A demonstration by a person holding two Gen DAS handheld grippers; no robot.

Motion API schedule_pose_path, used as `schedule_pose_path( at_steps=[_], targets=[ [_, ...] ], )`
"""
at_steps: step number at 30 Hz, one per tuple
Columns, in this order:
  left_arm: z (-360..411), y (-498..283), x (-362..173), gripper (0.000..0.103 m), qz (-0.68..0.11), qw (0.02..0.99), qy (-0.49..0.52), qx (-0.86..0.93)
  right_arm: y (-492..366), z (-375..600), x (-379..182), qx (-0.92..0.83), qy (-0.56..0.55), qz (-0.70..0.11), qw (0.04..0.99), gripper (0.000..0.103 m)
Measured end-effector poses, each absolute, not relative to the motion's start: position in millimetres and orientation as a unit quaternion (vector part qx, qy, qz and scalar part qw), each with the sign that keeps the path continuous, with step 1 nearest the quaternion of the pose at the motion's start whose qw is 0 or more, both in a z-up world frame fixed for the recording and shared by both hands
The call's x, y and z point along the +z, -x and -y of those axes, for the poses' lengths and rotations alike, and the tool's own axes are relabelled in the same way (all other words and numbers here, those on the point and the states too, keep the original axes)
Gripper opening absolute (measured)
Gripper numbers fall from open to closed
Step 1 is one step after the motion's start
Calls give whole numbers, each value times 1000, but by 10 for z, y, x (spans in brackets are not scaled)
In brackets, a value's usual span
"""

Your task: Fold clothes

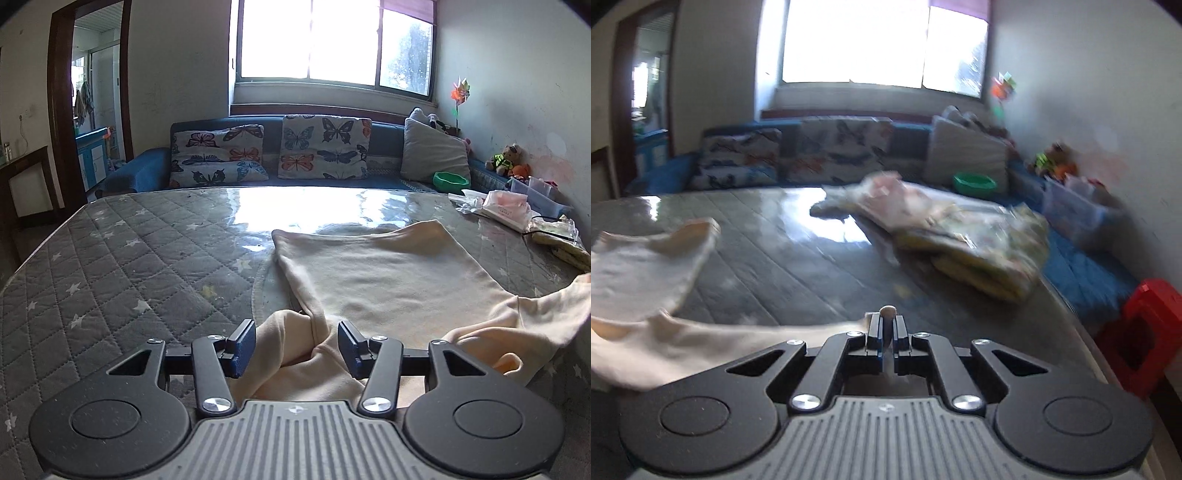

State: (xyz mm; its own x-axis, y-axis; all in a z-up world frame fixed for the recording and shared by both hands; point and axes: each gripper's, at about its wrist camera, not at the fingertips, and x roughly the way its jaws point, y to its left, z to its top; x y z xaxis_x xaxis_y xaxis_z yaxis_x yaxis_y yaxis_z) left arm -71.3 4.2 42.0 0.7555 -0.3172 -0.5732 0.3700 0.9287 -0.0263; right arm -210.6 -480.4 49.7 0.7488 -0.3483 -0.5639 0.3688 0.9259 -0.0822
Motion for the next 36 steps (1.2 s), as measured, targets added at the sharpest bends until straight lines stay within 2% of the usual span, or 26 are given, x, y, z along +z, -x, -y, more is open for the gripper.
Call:
schedule_pose_path(
  at_steps=[5,7,11,14,24,25,27,28,32,36],
  targets=[
    [-8,708,415,53,-296,936,-54,-184,2213,4898,192,-228,-33,-347,909,12],
    [8,701,413,53,-295,936,-58,-185,2240,4874,247,-238,-26,-330,913,13],
    [41,689,408,53,-294,935,-66,-185,2226,4750,409,-205,-29,-297,932,21],
    [66,679,404,53,-293,935,-72,-185,2124,4641,406,-162,-47,-296,940,35],
    [-146,474,360,51,-300,943,-42,-141,1875,4436,107,-117,-87,-314,938,48],
    [-178,447,354,36,-301,943,-37,-135,1865,4429,82,-119,-89,-315,938,50],
    [-241,394,343,13,-303,945,-27,-123,1861,4401,69,-119,-87,-312,939,54],
    [-272,368,338,10,-304,945,-22,-117,1859,4387,67,-119,-85,-311,939,56],
    [-432,293,332,8,-302,950,2,-82,1838,4320,49,-120,-69,-312,940,63],
    [-871,486,412,8,-268,960,64,51,1807,4285,40,-116,-58,-315,940,70]
  ],
)
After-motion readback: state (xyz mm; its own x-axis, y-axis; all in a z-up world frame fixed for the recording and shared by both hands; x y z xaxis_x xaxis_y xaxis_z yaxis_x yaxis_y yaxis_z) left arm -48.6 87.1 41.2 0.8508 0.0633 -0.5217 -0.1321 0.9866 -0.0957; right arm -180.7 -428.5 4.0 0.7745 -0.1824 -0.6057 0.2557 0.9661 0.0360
